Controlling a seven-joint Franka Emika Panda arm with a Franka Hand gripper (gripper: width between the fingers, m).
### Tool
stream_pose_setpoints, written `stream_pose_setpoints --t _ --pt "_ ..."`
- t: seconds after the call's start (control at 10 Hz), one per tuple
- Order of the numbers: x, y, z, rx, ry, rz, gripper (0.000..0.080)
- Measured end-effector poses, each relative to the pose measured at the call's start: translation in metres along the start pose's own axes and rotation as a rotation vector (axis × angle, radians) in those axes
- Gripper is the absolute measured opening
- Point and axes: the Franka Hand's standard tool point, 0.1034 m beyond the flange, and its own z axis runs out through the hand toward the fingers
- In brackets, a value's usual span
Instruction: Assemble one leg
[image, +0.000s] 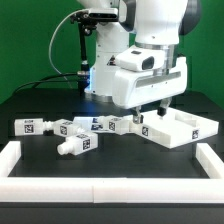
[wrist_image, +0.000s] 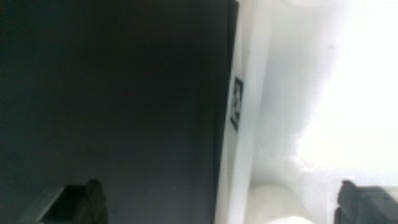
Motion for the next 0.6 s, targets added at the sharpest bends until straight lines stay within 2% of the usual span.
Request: stream_pose_setpoints --t 0.1,0.3,0.4,0.5,0.6 --pt "-0.001 -0.001 0.003 0.002 0.0 0.014 0.065" --pt "-0.002 -0.01 0.03 0.003 0.035 0.11 0.065" --pt "-0.002 -0.011 0.037 -0.001 0.052 0.111 0.065" --pt "0.002 -0.009 0.04 -0.013 0.08 0.112 0.065" --pt "0.001 -0.01 0.04 -0.012 0.077 0.111 0.065"
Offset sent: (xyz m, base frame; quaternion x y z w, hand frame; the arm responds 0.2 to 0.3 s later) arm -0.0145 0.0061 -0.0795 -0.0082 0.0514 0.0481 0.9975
